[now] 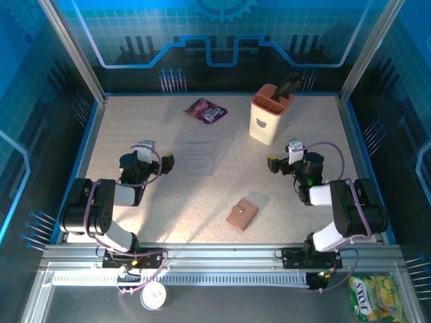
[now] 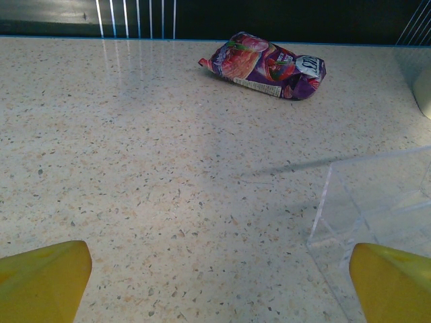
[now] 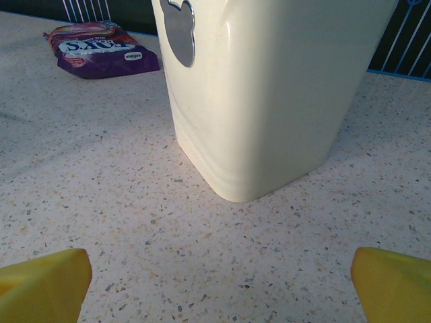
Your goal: Take the credit cards out of the card holder
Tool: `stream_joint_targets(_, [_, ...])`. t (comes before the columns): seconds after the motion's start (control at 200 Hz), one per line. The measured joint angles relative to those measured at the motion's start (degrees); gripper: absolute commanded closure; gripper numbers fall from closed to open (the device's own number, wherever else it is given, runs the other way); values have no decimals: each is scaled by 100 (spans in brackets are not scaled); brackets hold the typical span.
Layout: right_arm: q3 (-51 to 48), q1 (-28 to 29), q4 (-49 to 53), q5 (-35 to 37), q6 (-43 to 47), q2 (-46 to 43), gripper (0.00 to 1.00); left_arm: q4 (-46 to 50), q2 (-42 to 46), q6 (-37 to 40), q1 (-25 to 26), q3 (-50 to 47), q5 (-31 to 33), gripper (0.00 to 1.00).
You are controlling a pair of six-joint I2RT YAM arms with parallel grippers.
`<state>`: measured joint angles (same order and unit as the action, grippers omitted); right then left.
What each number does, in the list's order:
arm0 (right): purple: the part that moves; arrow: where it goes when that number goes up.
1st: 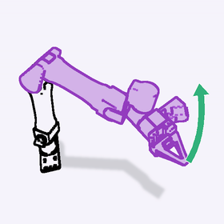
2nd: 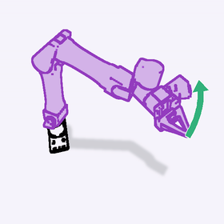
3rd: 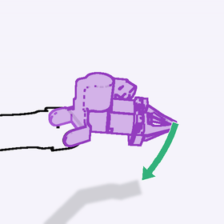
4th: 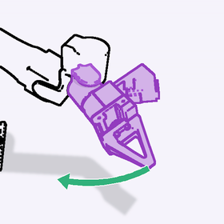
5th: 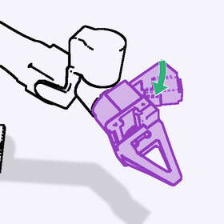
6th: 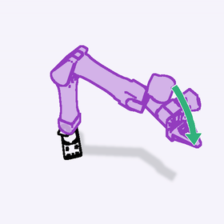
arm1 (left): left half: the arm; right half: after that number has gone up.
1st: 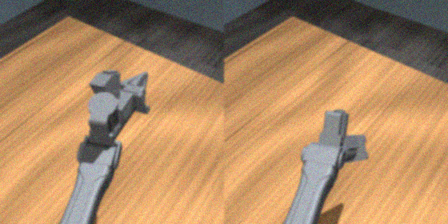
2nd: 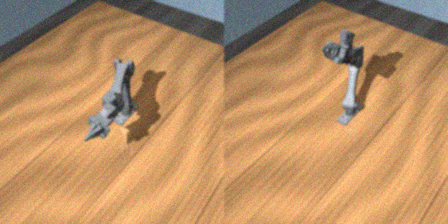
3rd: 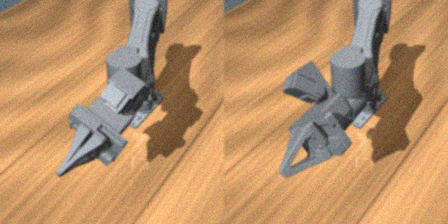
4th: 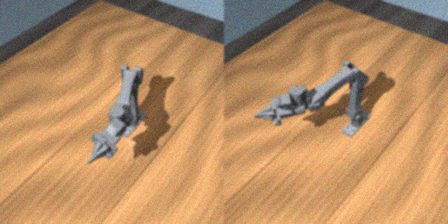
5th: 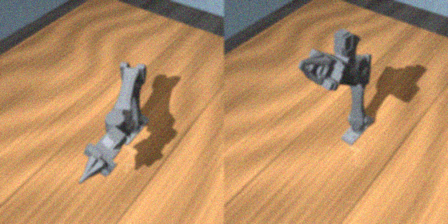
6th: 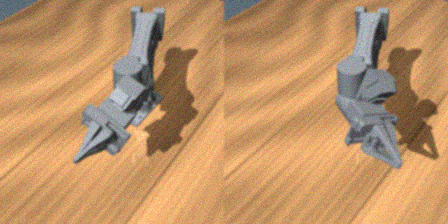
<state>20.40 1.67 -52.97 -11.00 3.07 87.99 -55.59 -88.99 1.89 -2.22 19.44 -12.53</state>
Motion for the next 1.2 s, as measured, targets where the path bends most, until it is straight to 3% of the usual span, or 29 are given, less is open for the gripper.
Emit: stream_joint_targets(1.201, [74,-26,221,310,-162,-33,0,109,109,-39,-26,0,107,1])
